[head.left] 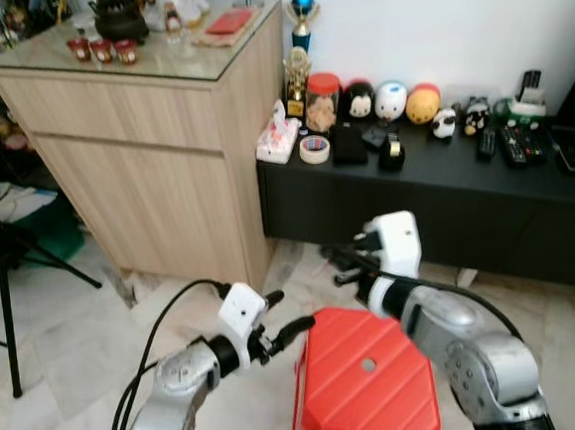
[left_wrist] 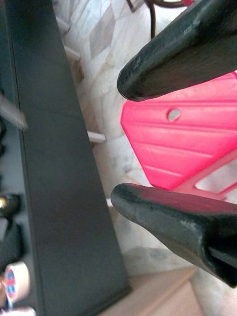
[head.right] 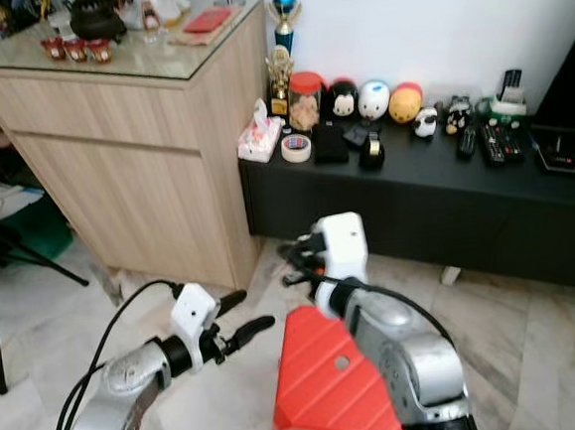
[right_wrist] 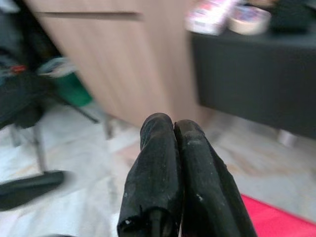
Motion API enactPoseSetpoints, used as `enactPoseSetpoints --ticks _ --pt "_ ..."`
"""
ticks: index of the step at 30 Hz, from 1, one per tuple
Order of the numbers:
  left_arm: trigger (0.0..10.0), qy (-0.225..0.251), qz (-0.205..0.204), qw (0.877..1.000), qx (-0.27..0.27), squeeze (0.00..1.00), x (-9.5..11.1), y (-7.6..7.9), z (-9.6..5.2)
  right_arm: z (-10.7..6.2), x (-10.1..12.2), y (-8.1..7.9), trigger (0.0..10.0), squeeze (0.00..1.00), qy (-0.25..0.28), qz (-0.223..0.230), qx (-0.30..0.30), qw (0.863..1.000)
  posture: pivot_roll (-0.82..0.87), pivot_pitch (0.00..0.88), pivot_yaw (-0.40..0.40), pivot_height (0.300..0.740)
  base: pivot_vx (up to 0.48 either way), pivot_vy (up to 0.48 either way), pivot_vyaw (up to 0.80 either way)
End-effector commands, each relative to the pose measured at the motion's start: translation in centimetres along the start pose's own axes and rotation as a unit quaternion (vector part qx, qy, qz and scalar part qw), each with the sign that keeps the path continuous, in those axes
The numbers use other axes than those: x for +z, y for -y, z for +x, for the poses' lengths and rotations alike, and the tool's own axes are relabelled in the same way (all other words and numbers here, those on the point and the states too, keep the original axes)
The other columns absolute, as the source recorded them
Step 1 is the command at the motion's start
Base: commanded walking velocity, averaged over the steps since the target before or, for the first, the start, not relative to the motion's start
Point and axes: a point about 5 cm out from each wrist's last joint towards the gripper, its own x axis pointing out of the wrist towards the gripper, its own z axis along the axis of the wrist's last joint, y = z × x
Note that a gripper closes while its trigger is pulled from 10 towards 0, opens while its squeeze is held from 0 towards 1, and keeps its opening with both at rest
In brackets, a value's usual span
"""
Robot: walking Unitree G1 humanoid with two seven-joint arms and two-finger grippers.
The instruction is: Hang keys on a hook
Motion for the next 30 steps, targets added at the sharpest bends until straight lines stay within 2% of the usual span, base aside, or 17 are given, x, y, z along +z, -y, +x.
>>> enactPoseSetpoints --ticks 1,3,4,6,8,9,13,14,15,16,19,22,27,30 --pt "10.0 -0.013 -0.014 0.999 0.026 0.0 -1.2 -0.5 -0.8 0.0 -1.5 1.1 10.0 0.0 -0.016 0.001 -0.034 0.999 0.02 0.033 -0.084 0.74 0.0 0.0 0.0" --pt "10.0 -0.019 -0.028 0.997 0.066 0.0 -2.1 -1.2 -1.6 0.1 -3.3 2.3 10.0 0.0 -0.035 0.001 -0.07 0.997 0.02 0.035 -0.084 0.74 0.0 0.0 0.0" --pt "10.0 -0.019 -0.028 0.997 0.066 0.0 -2.1 -1.2 -1.6 0.1 -3.3 2.3 10.0 0.0 -0.035 0.001 -0.07 0.997 0.02 0.035 -0.084 0.74 0.0 0.0 0.0" --pt "10.0 -0.025 -0.049 0.992 0.116 0.0 -3.0 -2.0 -2.2 0.2 -5.4 3.4 10.0 0.0 -0.052 0.017 -0.102 0.993 0.02 0.039 -0.083 0.74 0.0 0.0 0.0" --pt "10.0 -0.039 -0.059 0.985 0.159 0.0 -4.0 -2.7 -2.6 0.3 -6.7 3.8 10.0 0.0 -0.055 0.025 -0.113 0.992 0.02 0.039 -0.08 0.74 0.0 0.0 0.0" --pt "10.0 -0.064 -0.058 0.975 0.203 0.0 -5.1 -3.3 -3.0 0.5 -7.8 4.2 10.0 0.0 -0.058 0.036 -0.127 0.99 0.02 0.041 -0.078 0.74 0.0 0.0 0.0" --pt "10.0 -0.087 -0.091 0.966 0.227 0.0 -6.5 -3.4 -3.5 0.5 -9.0 4.8 10.0 0.0 -0.049 0.062 -0.156 0.984 0.01 0.041 -0.072 0.74 0.0 0.0 0.0" --pt "10.0 -0.105 -0.123 0.957 0.242 0.0 -7.7 -3.3 -3.8 0.4 -10.2 5.5 10.0 0.0 -0.058 0.062 -0.184 0.979 0.01 0.043 -0.071 0.74 0.0 0.0 0.0" --pt "10.0 -0.12 -0.132 0.952 0.248 0.0 -8.4 -3.1 -4.0 0.4 -10.8 5.7 10.0 0.0 -0.065 0.058 -0.194 0.977 0.01 0.043 -0.071 0.74 0.0 0.0 0.0" --pt "10.0 -0.137 -0.138 0.947 0.257 0.0 -9.3 -2.8 -4.3 0.1 -11.7 6.2 10.0 0.0 -0.072 0.059 -0.212 0.973 0.02 0.044 -0.074 0.74 0.0 0.0 0.0" --pt "10.0 -0.145 -0.144 0.942 0.265 0.0 -9.8 -2.7 -4.6 -0.1 -12.3 6.4 10.0 0.0 -0.076 0.067 -0.223 0.97 0.02 0.043 -0.076 0.74 0.0 0.0 0.0" --pt "10.0 -0.154 -0.157 0.926 0.307 0.0 -10.7 -3.0 -5.3 -0.1 -13.2 6.6 10.0 0.0 -0.077 0.081 -0.234 0.966 0.04 0.039 -0.082 0.74 0.0 0.0 0.0" --pt "10.0 -0.154 -0.166 0.924 0.307 0.0 -11.1 -2.7 -5.5 0.0 -13.2 6.9 10.0 0.0 -0.061 0.113 -0.243 0.961 0.04 0.033 -0.081 0.74 0.0 0.0 0.0" --pt "10.0 -0.147 -0.168 0.928 0.299 0.0 -11.0 -2.4 -4.9 0.2 -13.3 7.2 10.0 0.0 -0.057 0.101 -0.248 0.962 0.03 0.015 -0.07 0.74 0.0 0.0 0.0"
